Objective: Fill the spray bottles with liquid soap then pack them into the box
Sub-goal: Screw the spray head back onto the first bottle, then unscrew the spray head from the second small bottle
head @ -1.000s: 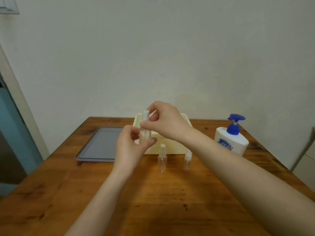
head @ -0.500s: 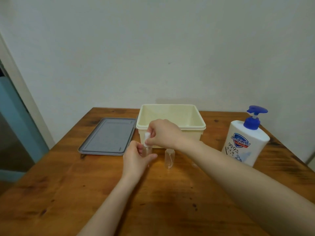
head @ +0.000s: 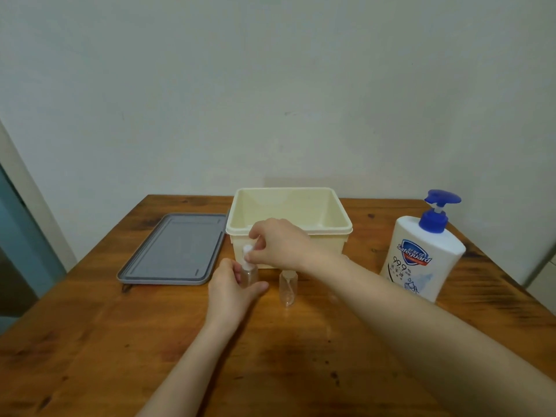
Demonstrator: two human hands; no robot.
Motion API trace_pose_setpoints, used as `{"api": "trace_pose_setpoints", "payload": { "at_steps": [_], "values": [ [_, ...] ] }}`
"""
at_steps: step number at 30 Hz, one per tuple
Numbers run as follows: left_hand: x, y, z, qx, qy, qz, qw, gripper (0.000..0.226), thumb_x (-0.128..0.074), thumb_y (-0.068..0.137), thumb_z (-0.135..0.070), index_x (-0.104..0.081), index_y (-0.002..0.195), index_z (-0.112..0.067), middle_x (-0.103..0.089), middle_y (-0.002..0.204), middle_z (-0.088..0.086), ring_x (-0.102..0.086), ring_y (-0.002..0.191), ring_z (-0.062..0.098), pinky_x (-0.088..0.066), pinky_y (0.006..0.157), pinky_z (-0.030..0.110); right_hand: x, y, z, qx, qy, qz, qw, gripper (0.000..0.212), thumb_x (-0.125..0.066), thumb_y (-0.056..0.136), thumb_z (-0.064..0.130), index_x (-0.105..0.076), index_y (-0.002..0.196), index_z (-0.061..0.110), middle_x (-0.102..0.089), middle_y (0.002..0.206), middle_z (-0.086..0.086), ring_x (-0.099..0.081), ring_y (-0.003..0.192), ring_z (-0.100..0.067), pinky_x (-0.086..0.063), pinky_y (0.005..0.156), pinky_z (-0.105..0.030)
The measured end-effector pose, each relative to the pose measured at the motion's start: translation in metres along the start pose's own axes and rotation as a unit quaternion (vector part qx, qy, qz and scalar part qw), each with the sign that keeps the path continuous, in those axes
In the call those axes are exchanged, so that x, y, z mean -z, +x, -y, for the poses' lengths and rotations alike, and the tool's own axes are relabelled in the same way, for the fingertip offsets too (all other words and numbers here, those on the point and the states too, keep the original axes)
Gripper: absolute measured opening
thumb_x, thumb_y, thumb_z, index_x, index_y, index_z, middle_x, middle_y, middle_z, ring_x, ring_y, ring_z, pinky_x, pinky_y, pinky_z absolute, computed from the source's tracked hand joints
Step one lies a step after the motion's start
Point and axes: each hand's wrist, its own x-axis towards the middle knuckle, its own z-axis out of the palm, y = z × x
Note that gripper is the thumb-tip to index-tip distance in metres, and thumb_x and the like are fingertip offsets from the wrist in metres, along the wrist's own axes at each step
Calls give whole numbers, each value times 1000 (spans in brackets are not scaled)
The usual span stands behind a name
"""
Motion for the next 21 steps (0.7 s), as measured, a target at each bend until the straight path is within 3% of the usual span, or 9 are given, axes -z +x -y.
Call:
{"api": "trace_pose_setpoints", "payload": {
  "at_steps": [5,9,13,18,21],
  "values": [
    [8,-6,-3,19,38,20,999,58,-82,62,-32,-47,103,-13,-53,96,1,-52,87,15,-39,63,20,31,-21,-15,-6,-42,17,999,41,-57,87,41,-57,120,17,-60,117,0,-55,106,-18,-49,88,-35],
    [18,-29,-12,-52,109,-35,992,49,-77,67,-36,-45,99,-17,-48,98,0,-49,91,15,-41,73,23,23,-31,-24,-24,-96,63,993,48,-61,84,41,-53,124,16,-60,119,-2,-57,106,-21,-45,79,-31],
    [15,-51,-35,-149,113,-72,980,46,-75,69,-36,-50,102,-16,-42,96,-5,-45,90,12,-35,73,21,15,-33,-29,-28,-77,42,996,36,-65,83,33,-59,113,13,-63,109,-4,-58,96,-22,-40,68,-28],
    [8,-44,-63,-187,87,-64,976,65,-72,69,-46,-51,120,-13,-47,111,-3,-47,106,14,-41,84,23,59,-43,-18,-8,-10,2,1000,28,-66,81,28,-61,102,10,-57,90,3,-56,86,-17,-44,71,-28],
    [5,-39,-86,-186,32,-33,981,47,-69,72,-45,-57,108,-17,-55,104,-3,-50,96,11,-40,72,19,94,-54,-7,14,14,5,1000,25,-69,78,26,-62,99,13,-56,83,9,-56,84,-13,-46,70,-25]
  ]
}}
